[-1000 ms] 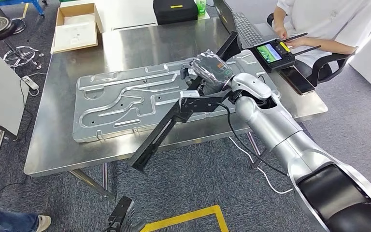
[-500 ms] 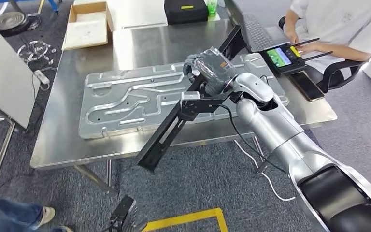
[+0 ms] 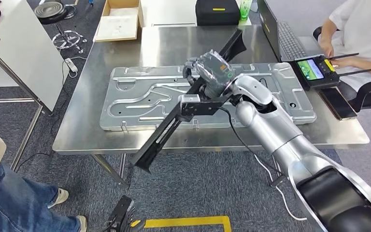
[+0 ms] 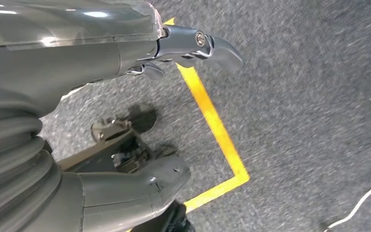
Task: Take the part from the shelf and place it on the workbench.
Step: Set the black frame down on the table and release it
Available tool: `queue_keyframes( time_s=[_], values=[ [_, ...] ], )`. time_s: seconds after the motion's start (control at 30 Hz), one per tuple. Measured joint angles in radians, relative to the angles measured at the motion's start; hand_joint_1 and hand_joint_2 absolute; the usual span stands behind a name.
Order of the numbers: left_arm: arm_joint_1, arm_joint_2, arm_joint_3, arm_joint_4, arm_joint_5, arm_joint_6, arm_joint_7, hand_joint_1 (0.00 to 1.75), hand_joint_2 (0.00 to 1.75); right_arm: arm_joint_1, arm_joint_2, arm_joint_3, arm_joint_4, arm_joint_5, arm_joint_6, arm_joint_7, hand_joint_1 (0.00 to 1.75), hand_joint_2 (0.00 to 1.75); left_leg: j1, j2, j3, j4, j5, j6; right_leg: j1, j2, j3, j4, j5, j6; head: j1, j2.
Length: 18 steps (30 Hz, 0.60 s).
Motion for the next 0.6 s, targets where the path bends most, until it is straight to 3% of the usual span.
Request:
queue_keyframes(
  time_s=[0.03, 0.1, 0.17, 0.23, 0.27, 0.3, 0.37, 0.43, 0.5, 0.6],
  values=[
    [0.001, 0.000, 0.000, 0.000, 0.000, 0.000, 0.000, 0.00, 1.75, 0.000, 0.001, 0.000, 0.000, 0.000, 0.000, 0.000, 1.75, 1.75, 0.002, -0.003, -0.003, -0.002, 0.000, -0.006, 0.000, -0.008, 0.000, 0.000, 0.001, -0.006, 0.000, 0.000],
    [0.003, 0.001, 0.000, 0.000, 0.000, 0.001, 0.000, 0.00, 1.75, -0.001, 0.002, -0.001, -0.001, 0.001, -0.001, 0.000, 1.75, 1.75, 0.002, 0.022, -0.016, 0.025, -0.019, -0.017, -0.002, -0.024, 0.005, -0.007, 0.003, -0.022, -0.001, 0.000],
    [0.002, 0.002, 0.000, 0.000, 0.000, 0.002, 0.000, 0.00, 1.75, -0.001, 0.004, -0.001, -0.001, 0.001, -0.003, 0.000, 1.75, 1.75, 0.002, 0.062, -0.062, 0.126, -0.073, -0.025, 0.000, -0.038, 0.010, -0.011, 0.003, -0.033, -0.003, 0.000],
    [0.001, 0.002, 0.000, 0.000, 0.000, 0.002, 0.000, 0.00, 1.75, 0.001, 0.004, -0.002, -0.001, 0.000, -0.007, 0.000, 1.75, 1.75, 0.004, 0.074, -0.125, 0.254, -0.121, -0.030, 0.005, -0.050, 0.011, -0.010, 0.001, -0.037, -0.004, 0.000],
    [0.002, 0.002, 0.000, 0.000, 0.001, 0.002, 0.000, 0.00, 1.75, 0.003, 0.004, -0.003, -0.001, -0.001, -0.011, 0.000, 1.75, 1.75, 0.004, 0.075, -0.140, 0.281, -0.121, -0.030, 0.008, -0.055, 0.011, -0.010, 0.000, -0.038, -0.004, 0.000],
    [0.003, 0.002, 0.000, 0.000, 0.001, 0.002, 0.000, 0.00, 1.75, 0.005, 0.004, -0.005, -0.001, -0.001, -0.018, 0.002, 1.75, 1.75, 0.004, 0.076, -0.135, 0.269, -0.103, -0.028, 0.009, -0.059, 0.012, -0.009, -0.001, -0.039, -0.004, 0.000],
    [0.002, 0.002, 0.000, 0.000, 0.002, 0.001, 0.000, 0.00, 1.75, 0.006, 0.005, -0.011, -0.001, 0.002, -0.036, 0.007, 1.75, 1.75, 0.002, 0.077, -0.073, 0.141, -0.034, -0.017, 0.012, -0.063, 0.015, -0.009, -0.003, -0.038, -0.004, 0.000],
    [-0.001, 0.003, 0.000, 0.000, 0.003, 0.001, -0.001, 0.00, 1.75, 0.007, 0.006, -0.021, -0.001, 0.008, -0.065, 0.015, 1.75, 1.75, -0.005, 0.082, -0.014, 0.024, 0.004, -0.003, 0.016, -0.066, 0.016, -0.010, -0.004, -0.033, -0.004, 0.000],
    [-0.002, 0.004, 0.000, 0.000, 0.003, -0.003, -0.001, 0.00, 1.75, 0.010, 0.007, -0.033, -0.001, 0.014, -0.093, 0.024, 1.75, 1.75, -0.011, 0.082, 0.000, -0.004, 0.005, 0.003, 0.016, -0.067, 0.015, -0.012, -0.002, -0.024, -0.004, 0.000],
    [-0.002, 0.005, -0.002, 0.000, 0.002, -0.016, 0.000, 0.00, 1.75, 0.011, 0.007, -0.050, -0.002, 0.024, -0.113, 0.027, 1.75, 1.75, -0.006, 0.079, 0.010, -0.024, 0.012, 0.016, 0.015, -0.065, 0.012, -0.001, -0.015, -0.007, -0.004, 0.000]
  ],
)
